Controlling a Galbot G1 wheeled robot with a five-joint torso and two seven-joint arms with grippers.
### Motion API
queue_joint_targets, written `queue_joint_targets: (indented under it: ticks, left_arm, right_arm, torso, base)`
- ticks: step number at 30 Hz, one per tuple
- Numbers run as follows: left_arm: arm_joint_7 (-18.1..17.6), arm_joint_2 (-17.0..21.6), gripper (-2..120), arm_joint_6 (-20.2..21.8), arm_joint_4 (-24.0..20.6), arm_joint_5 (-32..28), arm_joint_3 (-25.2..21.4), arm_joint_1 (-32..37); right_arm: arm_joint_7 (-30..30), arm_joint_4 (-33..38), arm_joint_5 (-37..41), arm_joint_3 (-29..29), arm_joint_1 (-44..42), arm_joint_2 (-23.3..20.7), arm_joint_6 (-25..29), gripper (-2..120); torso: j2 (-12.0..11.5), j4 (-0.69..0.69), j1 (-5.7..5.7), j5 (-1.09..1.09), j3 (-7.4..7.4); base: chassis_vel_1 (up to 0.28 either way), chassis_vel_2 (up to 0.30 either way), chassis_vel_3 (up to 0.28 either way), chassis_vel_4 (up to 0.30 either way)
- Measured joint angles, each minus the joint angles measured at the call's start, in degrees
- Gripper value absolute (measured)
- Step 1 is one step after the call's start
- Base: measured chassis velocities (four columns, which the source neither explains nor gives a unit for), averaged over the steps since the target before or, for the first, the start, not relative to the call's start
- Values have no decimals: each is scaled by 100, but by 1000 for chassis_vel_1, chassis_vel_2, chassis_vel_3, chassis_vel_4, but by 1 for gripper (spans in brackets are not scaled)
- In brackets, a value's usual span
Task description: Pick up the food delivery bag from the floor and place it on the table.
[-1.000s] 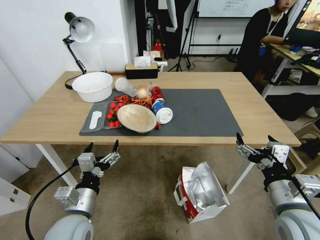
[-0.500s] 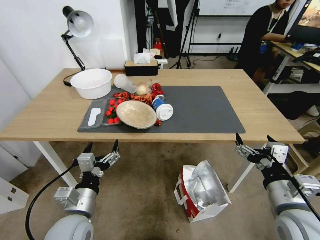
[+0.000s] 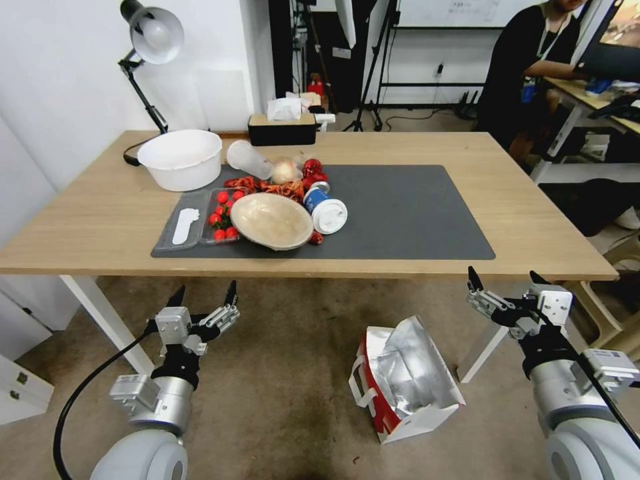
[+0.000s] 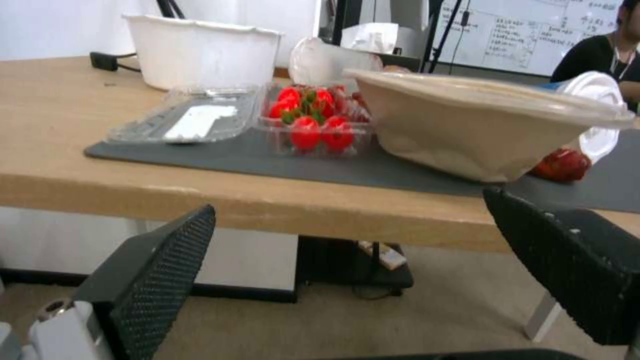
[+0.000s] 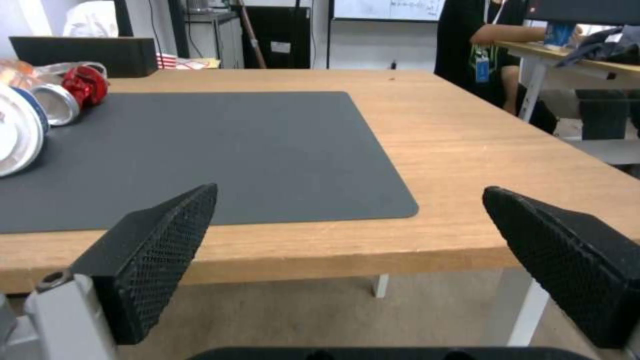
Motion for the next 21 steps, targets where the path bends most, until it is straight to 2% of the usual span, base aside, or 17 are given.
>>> queue_joint_targets:
  ticks: [21]
  left_arm:
    - [9, 0, 100, -3, 59, -5, 22, -51]
  right_arm:
    - [4, -32, 1, 0, 30, -13, 4, 100]
  torso:
    - [-558, 0, -234, 0, -327]
  base:
    - [0, 0, 0, 0]
